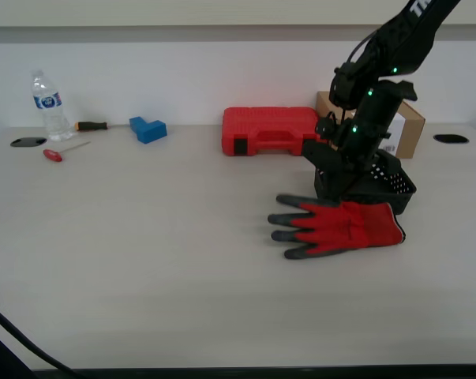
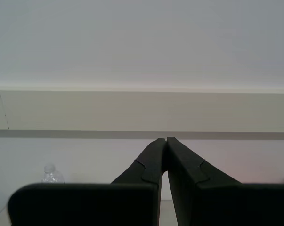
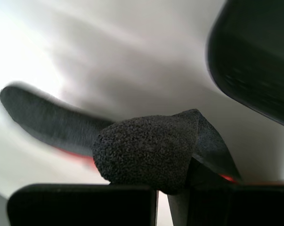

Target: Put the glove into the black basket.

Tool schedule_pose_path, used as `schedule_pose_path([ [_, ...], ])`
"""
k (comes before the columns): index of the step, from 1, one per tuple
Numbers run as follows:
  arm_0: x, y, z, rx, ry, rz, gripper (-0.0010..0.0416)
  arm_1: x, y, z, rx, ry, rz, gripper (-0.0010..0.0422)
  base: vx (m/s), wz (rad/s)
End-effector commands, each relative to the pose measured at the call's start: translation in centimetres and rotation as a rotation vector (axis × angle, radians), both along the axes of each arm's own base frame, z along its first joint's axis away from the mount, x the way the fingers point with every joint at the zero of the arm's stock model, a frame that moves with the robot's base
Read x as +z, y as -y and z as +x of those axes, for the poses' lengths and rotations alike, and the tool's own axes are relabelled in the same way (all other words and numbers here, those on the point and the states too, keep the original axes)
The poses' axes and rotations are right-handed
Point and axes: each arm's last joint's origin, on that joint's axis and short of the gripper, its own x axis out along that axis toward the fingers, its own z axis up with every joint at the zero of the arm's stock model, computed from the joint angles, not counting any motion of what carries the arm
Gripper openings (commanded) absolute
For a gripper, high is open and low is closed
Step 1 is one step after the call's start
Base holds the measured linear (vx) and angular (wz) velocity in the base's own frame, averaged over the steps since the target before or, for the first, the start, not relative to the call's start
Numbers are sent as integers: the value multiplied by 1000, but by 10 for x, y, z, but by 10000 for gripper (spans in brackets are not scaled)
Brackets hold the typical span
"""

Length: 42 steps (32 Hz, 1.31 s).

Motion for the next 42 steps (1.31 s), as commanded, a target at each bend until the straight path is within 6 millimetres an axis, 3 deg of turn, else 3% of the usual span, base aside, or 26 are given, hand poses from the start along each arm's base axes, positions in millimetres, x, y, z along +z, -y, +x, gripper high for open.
schedule_pose_path([
  [1,26,-1,7,-2,81,10,-2,1,0,0,0,6,0,0,0,0],
  [6,68,-4,21,-5,164,23,-2,1,0,0,0,3,0,0,0,0],
  [8,99,-1,37,13,240,-68,-2,0,0,0,0,0,0,0,0,0],
  [9,105,-1,40,20,250,-83,-2,0,0,0,0,0,0,0,0,0],
  [11,128,11,56,9,305,-133,-2,0,0,0,1,1,0,0,0,0],
  [16,137,55,71,-99,327,-145,-2,0,0,0,1,0,0,0,0,0],
  [18,130,73,67,-134,270,-145,-2,0,0,0,1,0,0,0,0,0],
  [20,121,77,62,-139,247,-151,-2,0,0,0,1,0,0,0,0,0],
  [27,82,74,50,-154,265,-111,-2,0,0,0,1,0,0,0,0,0],
  [32,74,74,51,-163,291,-103,-2,0,0,0,1,0,0,0,0,0],
  [34,52,72,53,-157,238,-68,-2,0,0,0,1,0,0,0,0,0],
  [35,25,72,56,-154,181,-73,-2,0,0,0,1,0,0,0,0,0],
  [36,11,72,57,-155,151,-77,-2,0,0,0,1,0,0,0,0,0],
  [41,-42,71,64,-152,57,-86,-2,0,0,0,0,0,0,0,0,0],
  [42,-45,70,64,-151,48,-83,-2,0,0,0,1,1,0,0,0,0],
])
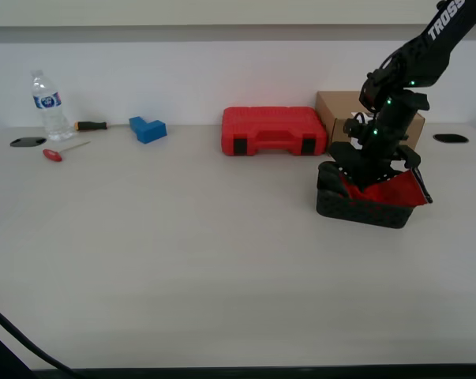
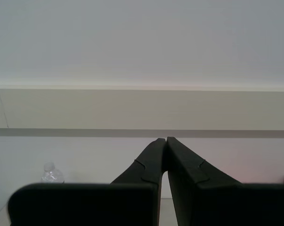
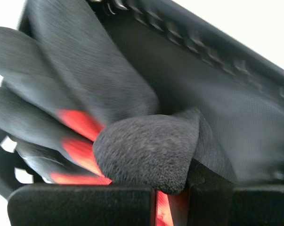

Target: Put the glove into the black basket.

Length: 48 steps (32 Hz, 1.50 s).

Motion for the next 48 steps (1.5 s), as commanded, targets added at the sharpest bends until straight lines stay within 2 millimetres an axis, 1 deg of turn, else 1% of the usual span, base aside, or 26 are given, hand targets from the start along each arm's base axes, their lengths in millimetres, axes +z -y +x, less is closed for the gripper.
schedule_pose_path([
  [1,-9,-1,2,1,-17,10,-2,1,0,0,0,7,0,0,0,0],
  [4,-1,-2,11,-14,4,14,0,1,0,0,0,8,0,0,0,0],
  [6,10,-3,21,-23,33,20,1,1,0,0,1,8,0,0,0,0],
  [9,20,-5,29,-17,36,53,7,1,0,0,0,8,0,0,0,0],
  [10,30,-6,36,-11,49,54,22,1,0,0,0,8,0,0,0,0],
  [13,33,-6,38,-8,57,55,56,1,0,0,0,8,0,0,0,0],
  [14,32,-6,37,-9,47,53,79,1,0,0,0,7,0,0,0,0],
  [17,32,-6,37,-17,43,52,96,1,0,0,0,7,0,0,0,0],
  [23,36,-6,38,-32,32,55,113,1,0,0,0,7,0,0,0,0],
  [27,56,-10,50,-35,48,136,113,1,0,0,0,7,0,0,0,0],
  [28,62,-12,54,-36,59,156,113,1,0,0,0,7,0,0,0,0],
  [29,76,-13,61,-32,79,176,113,1,0,0,0,7,0,0,0,0],
  [30,80,-14,64,-30,89,182,113,1,0,0,0,7,0,0,0,0],
  [33,108,-16,77,-20,173,203,113,0,0,0,0,4,0,0,0,0],
  [34,129,-18,86,-13,244,212,113,0,0,0,0,4,0,0,0,0],
  [35,141,-18,90,-9,284,218,113,1,0,0,0,5,0,0,0,0],
  [36,162,-19,95,-3,355,227,113,0,0,0,1,0,0,0,0,0],
  [38,176,-19,100,0,404,234,113,0,0,0,0,-3,0,0,0,0],
  [39,193,-20,105,-4,456,243,113,0,0,0,0,-3,0,0,0,0],
  [40,200,-20,106,-2,478,246,113,0,0,0,0,-2,0,0,0,0],
  [41,217,-21,111,3,558,258,113,0,0,0,0,-2,0,0,0,0],
  [42,233,-21,109,6,635,263,113,-1,0,0,2,-8,0,0,-12,-16],
  [44,244,-20,108,8,673,267,113,-1,0,0,4,-10,0,0,0,0],
  [45,253,-20,107,10,692,268,113,-1,0,0,4,-10,0,0,0,0],
  [47,257,-20,107,11,704,271,113,-1,0,0,3,-11,0,0,0,0],
  [48,264,-20,109,15,743,275,113,-1,0,0,4,-14,0,0,0,0],
])
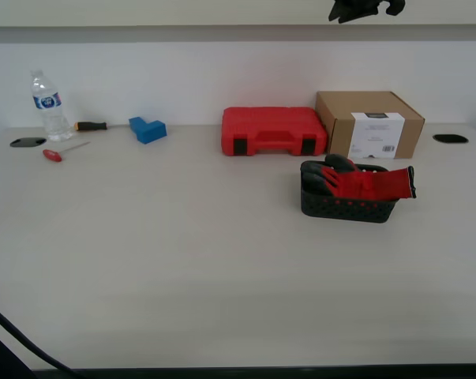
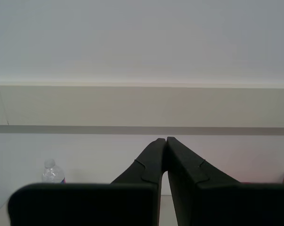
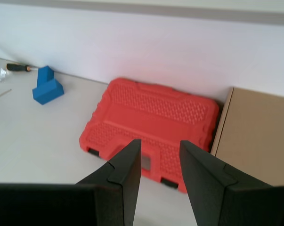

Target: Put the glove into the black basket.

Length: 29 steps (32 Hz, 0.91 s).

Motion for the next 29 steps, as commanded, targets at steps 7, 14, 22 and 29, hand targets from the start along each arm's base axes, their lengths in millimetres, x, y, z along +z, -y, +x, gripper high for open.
schedule_pose_path([
  [7,2,0,4,0,46,6,113,-2,0,0,3,-25,0,0,0,0],
  [14,2,0,4,0,49,6,113,-2,0,0,3,-25,0,0,0,0],
  [22,3,0,4,0,51,6,113,-2,0,0,3,-25,0,0,0,0],
  [29,2,0,4,0,51,6,113,-2,0,0,3,-26,0,0,0,0],
])
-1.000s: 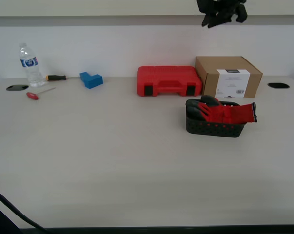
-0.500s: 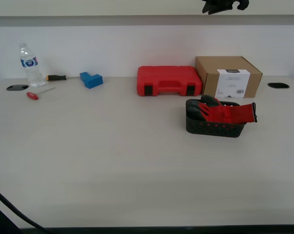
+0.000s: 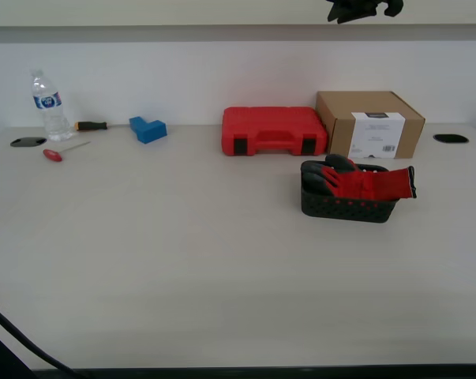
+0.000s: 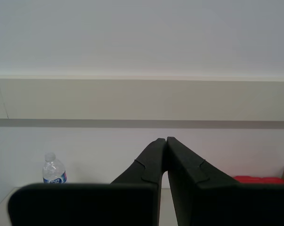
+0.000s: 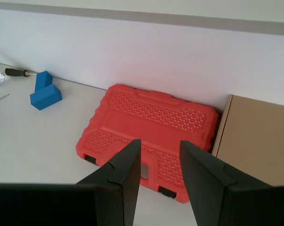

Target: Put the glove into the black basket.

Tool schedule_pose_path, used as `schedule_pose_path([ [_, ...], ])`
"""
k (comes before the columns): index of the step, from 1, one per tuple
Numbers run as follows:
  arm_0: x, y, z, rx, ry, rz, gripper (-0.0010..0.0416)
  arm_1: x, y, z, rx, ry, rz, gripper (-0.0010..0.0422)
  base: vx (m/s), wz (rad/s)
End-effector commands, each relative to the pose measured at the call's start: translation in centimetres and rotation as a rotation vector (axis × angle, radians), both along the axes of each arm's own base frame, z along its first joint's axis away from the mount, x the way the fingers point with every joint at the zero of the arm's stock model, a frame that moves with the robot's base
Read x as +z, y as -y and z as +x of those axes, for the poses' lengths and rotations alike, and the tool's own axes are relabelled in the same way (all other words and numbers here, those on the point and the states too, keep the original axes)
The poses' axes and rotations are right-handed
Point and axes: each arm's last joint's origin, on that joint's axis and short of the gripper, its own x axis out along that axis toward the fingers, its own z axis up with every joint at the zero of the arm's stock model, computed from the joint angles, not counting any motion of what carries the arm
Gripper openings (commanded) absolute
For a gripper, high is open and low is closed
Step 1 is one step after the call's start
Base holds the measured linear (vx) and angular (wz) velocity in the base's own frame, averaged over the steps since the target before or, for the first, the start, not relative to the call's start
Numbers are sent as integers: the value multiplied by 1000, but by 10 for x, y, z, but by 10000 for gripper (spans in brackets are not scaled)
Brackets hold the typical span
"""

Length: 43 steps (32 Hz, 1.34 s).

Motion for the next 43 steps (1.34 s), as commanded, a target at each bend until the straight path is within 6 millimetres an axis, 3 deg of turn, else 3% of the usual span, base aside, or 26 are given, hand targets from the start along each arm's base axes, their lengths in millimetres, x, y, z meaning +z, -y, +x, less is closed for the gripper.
schedule_pose_path([
  [1,1,0,0,0,3,1,113,0,0,0,2,4,0,0,0,0],
  [43,1,0,0,0,5,1,113,0,0,0,1,3,0,0,0,0],
])
